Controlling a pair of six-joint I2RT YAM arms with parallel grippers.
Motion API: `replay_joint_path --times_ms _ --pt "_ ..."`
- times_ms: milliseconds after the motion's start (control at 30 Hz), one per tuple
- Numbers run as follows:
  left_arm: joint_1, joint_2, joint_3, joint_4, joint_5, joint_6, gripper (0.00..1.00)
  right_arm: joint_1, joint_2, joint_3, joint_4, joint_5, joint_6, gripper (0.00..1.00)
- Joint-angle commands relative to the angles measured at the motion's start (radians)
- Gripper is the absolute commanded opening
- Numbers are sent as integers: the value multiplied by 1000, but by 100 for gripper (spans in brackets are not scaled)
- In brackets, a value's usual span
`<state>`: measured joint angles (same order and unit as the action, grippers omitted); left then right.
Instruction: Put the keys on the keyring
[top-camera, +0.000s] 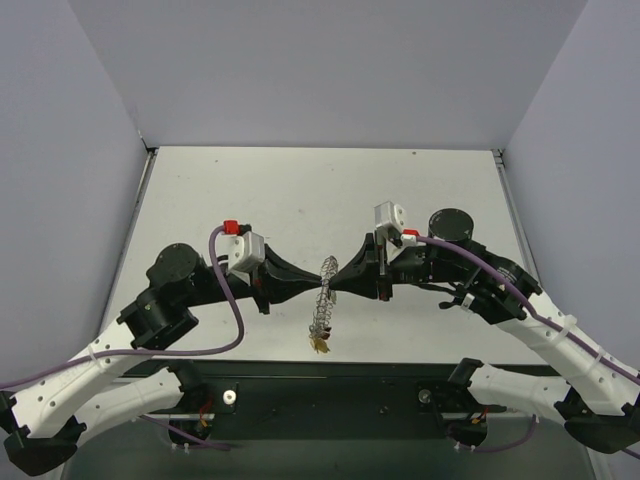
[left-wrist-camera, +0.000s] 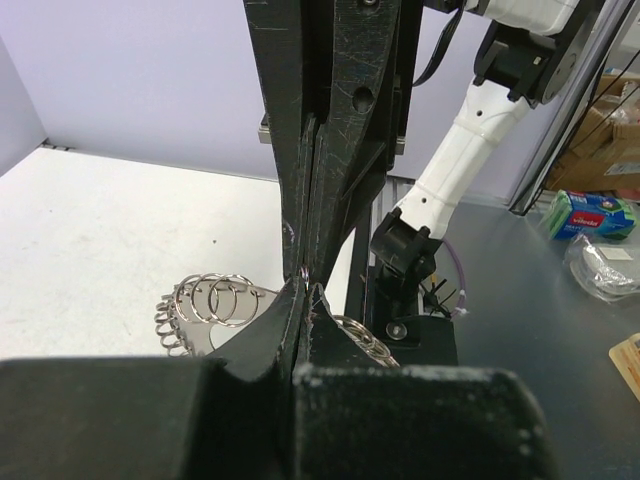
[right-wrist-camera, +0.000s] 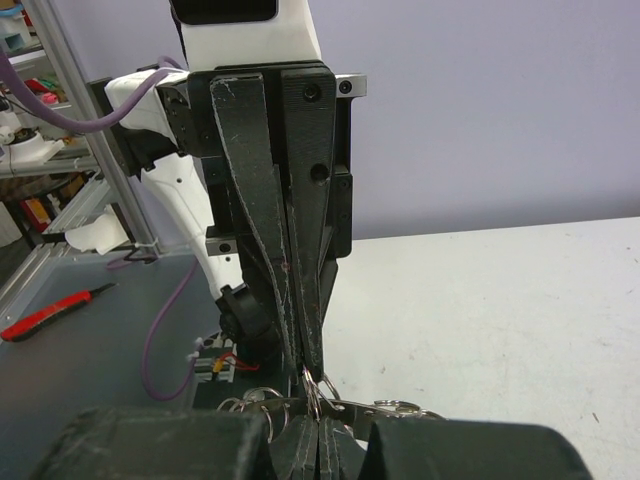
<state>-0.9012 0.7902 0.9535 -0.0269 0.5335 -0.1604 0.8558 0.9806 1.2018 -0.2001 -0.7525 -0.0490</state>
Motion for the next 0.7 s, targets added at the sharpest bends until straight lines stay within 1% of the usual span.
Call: replay_joint_path --times_ms 0,167,233,267,333,400,433,500,533,667 --pt "2 -26 5 243 -17 -50 0 -6 -2 -19 37 -30 -3 0" --pt "4 -20 -19 318 -10 -80 0 -6 -3 -22 34 -34 -2 0" --pt "2 -17 -21 334 -9 -87 0 -6 -5 -24 34 -36 -2 5" --pt "2 -11 -22 346 -7 -88 0 -8 -6 -24 34 -39 -3 11" --pt "4 -8 -28 355 -7 -94 0 -8 -10 -27 33 -39 -5 18" --pt "4 -8 -30 360 -7 -96 0 -9 -17 -31 33 -34 -6 28" --pt "2 -5 -32 361 -7 -96 0 -9 -19 -33 33 -30 -8 37" --pt "5 -9 -35 357 -12 -94 0 -9 -37 -38 33 -19 -12 45" --pt "5 -11 -36 355 -12 -94 0 -8 -43 -39 33 -12 -15 50" --pt "7 -16 -39 346 -18 -93 0 -11 -82 -41 36 22 -29 56"
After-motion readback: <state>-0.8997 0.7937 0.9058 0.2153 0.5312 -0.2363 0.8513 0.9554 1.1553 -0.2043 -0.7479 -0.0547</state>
